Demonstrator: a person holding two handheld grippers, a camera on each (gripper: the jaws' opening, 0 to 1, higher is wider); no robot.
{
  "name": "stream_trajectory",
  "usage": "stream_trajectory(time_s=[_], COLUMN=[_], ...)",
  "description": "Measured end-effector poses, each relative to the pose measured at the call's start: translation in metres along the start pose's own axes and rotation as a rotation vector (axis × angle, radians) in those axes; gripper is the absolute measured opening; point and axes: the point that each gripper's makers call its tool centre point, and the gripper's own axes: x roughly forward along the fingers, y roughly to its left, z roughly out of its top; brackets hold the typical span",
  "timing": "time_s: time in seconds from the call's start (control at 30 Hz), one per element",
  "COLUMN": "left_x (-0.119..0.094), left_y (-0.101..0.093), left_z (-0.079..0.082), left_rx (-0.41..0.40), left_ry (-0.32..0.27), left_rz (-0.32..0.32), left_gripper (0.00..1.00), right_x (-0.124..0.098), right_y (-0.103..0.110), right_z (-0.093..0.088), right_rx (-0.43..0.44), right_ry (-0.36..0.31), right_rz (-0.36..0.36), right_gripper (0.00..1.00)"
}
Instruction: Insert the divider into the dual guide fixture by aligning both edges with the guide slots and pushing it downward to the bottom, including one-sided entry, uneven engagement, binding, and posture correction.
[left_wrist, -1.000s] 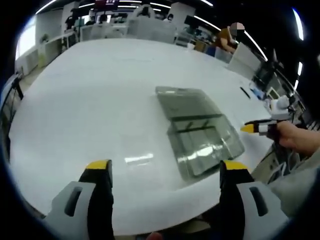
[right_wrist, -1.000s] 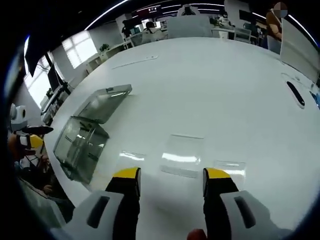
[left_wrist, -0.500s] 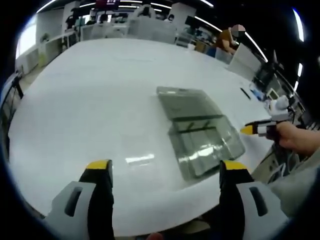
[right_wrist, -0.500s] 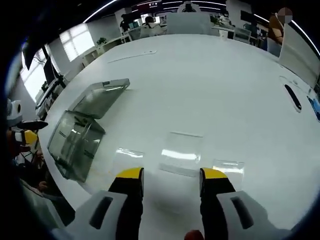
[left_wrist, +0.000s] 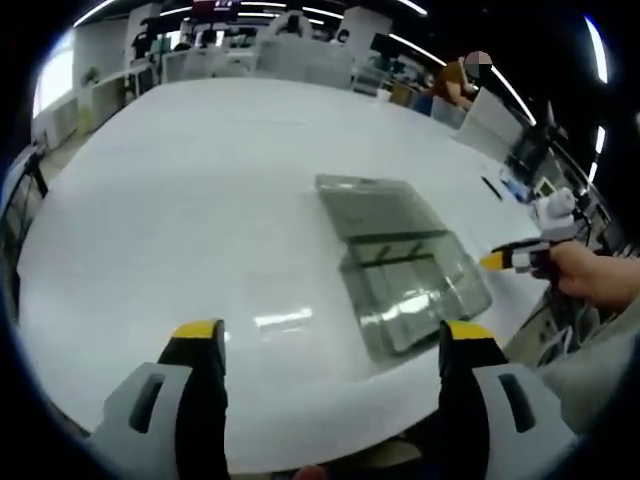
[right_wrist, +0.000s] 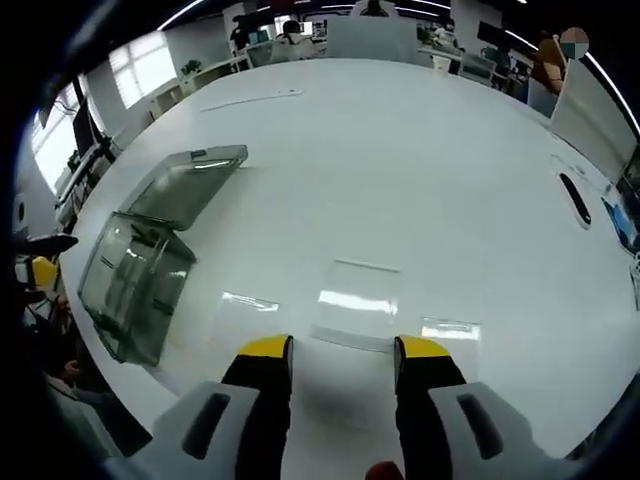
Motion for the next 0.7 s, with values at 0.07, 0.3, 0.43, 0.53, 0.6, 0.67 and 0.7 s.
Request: stream_trajectory(time_s=[0.07,0.3,0.43,0.53,0.6,0.67,0.7], left_x=[0.0002,0.0015,0.0018,0.0024,0.0028,0.0030,0.0031], left_y=[0.0001,-0.0005,0.0002,0.0002,0.0005,0.0005,0.0005], left_z=[-0.0002,0.0003,0.0006,0.0004,0.0007,0.0009,0.0009], left_rx=[0.002,0.002,-0.002,-0.004,-0.007,-0.006,-0.005], left_ry=[0.000,0.000,-0.002,-0.003,-0.004,-0.005,-0.004], left_rz=[0.000,-0.005,-0.005,-0.008,-0.008,-0.009,-0.009], left_gripper=[0.86,0.86,0.86,0.86,0.86,0.86,0.86], right_x=[0.0009,0.0024,0.0032,0.0035,0.0034,0.0037,0.0037], right_y=[-0.0004,-0.0005,-0.0012,-0.0009,-0.0004,-0.0008,-0.0006], right_z=[-0.0001,0.0009,0.0016,0.0017,0.0015,0.0017,0.0017], right_rx=[-0.008,-0.001,-0.001,-0.002,-0.003,-0.004,-0.004], right_ry=[0.010,0.030,0.042,0.048,0.052,0.054,0.054], right_rz=[-0.011,-0.033,-0.032,-0.034,-0.032,-0.032,-0.032], right_gripper=[0.37,0.37,0.36,0.36,0.36,0.35,0.35])
